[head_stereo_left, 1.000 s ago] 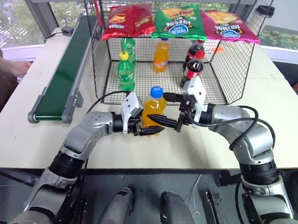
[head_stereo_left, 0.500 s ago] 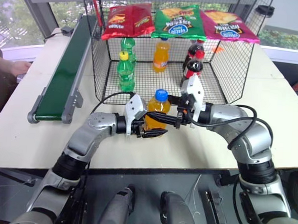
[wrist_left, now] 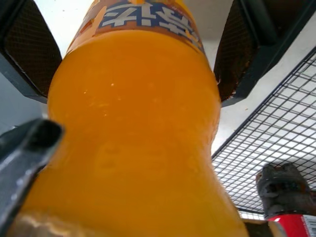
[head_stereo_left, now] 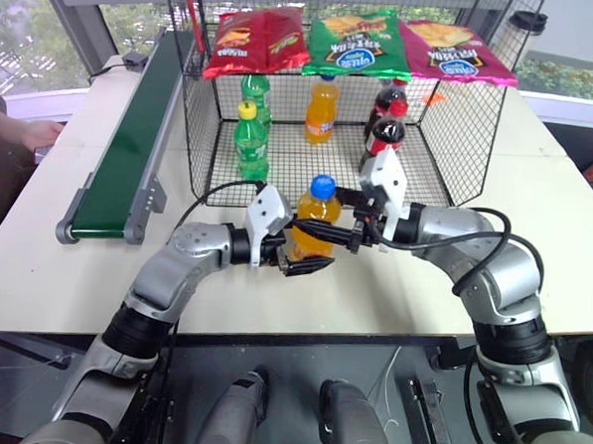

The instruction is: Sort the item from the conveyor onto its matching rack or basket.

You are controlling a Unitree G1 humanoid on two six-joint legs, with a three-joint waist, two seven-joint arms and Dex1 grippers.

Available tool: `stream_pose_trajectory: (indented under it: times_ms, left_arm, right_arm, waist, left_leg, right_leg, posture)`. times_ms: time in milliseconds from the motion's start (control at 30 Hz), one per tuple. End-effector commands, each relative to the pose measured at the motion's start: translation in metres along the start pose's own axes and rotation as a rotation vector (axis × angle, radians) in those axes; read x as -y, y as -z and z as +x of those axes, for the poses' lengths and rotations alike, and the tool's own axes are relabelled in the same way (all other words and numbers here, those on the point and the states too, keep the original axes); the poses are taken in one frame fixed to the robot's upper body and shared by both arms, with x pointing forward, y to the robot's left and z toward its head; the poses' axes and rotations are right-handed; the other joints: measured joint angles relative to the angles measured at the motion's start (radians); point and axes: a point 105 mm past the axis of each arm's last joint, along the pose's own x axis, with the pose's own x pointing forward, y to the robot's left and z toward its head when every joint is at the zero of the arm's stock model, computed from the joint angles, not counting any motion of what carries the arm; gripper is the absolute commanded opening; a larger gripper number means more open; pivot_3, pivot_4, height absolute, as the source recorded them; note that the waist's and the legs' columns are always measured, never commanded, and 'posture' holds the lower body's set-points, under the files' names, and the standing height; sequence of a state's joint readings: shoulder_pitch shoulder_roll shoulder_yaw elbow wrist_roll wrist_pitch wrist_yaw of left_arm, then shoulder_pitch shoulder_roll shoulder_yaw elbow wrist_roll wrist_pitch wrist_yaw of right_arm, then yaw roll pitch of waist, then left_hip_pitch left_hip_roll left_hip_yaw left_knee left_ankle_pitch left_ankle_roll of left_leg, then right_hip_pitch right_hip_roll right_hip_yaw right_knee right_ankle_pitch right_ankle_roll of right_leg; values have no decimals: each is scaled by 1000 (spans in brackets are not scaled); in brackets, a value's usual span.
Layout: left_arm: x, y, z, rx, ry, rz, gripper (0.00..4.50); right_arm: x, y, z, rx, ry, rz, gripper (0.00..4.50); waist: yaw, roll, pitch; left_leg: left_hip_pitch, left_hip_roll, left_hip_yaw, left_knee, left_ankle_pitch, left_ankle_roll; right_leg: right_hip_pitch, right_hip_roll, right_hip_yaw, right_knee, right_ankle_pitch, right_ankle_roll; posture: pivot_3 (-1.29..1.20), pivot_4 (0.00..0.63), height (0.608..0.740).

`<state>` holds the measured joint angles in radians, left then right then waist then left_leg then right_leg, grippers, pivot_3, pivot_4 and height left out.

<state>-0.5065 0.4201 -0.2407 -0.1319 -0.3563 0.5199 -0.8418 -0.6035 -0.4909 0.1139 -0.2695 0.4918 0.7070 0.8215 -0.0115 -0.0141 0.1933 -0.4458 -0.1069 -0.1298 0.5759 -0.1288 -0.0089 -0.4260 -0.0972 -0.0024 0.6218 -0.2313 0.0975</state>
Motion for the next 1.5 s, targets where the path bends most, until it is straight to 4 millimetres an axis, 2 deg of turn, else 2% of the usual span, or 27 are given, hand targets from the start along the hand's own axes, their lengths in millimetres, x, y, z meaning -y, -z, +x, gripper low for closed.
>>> stream_pose_trajectory:
  times_ms: [33, 200, 333, 500, 600, 733, 1067, 1500]
  left_arm:
    - [-9, -8, -15, 1, -70, 66, 4462]
    - [-17, -4, -38, -27, -148, 42, 4462]
    - [-31, -3, -48, -12, -303, 52, 4462]
    - [-45, -10, -47, 48, -504, 66, 4462]
    - [-40, -9, -40, 72, -571, 45, 4462]
    - [-39, -3, -39, 75, -628, -4, 4462]
    - [-39, -5, -40, 91, -654, -4, 4462]
    - [-41, -6, -41, 95, -663, 7, 4462]
  right_arm:
    - [11, -20, -1, 55, 64, -84, 2643]
    - [40, -19, 0, 42, 210, -129, 2643]
    - [65, -26, 6, 80, 341, -145, 2643]
    - [84, -36, 23, 138, 430, -129, 2643]
    - [100, -40, 33, 167, 507, -126, 2643]
    - [116, -38, 40, 179, 564, -121, 2643]
    - [131, -27, 55, 169, 594, -110, 2643]
    - [138, -17, 61, 152, 603, -115, 2643]
  waist:
    - [-1, 0, 0]
    - [-3, 0, 0]
    - [-1, 0, 0]
    - [0, 0, 0]
    - [-2, 0, 0]
    - [-1, 0, 0]
    - [-6, 1, 0]
    - [-8, 1, 0]
  left_leg:
    - [0, 0, 0, 0, 0, 0]
    - [1, 0, 0, 0, 0, 0]
    - [1, 0, 0, 0, 0, -1]
    - [1, -1, 0, 0, 0, -1]
    - [1, -1, 0, 1, 1, -1]
    - [2, -1, 1, 0, 1, -1]
    - [3, 0, 0, 0, 2, -1]
    - [3, 0, 0, 0, 2, -1]
  right_leg:
    - [0, 0, 0, 0, 0, 0]
    - [-1, 0, 0, 3, 0, 0]
    - [-1, 0, 0, 4, 0, 0]
    - [-1, 1, 0, 5, 1, 2]
    - [-1, 1, 0, 6, 2, 3]
    - [-1, 2, 1, 7, 2, 4]
    - [-2, 3, 1, 9, 2, 4]
    - [-2, 4, 1, 9, 2, 4]
  posture:
    - [0, 150, 738]
    - [0, 150, 738]
    - [0, 150, 738]
    - [0, 150, 738]
    - [0, 150, 738]
    - [0, 150, 738]
    - [0, 150, 738]
    - [0, 150, 738]
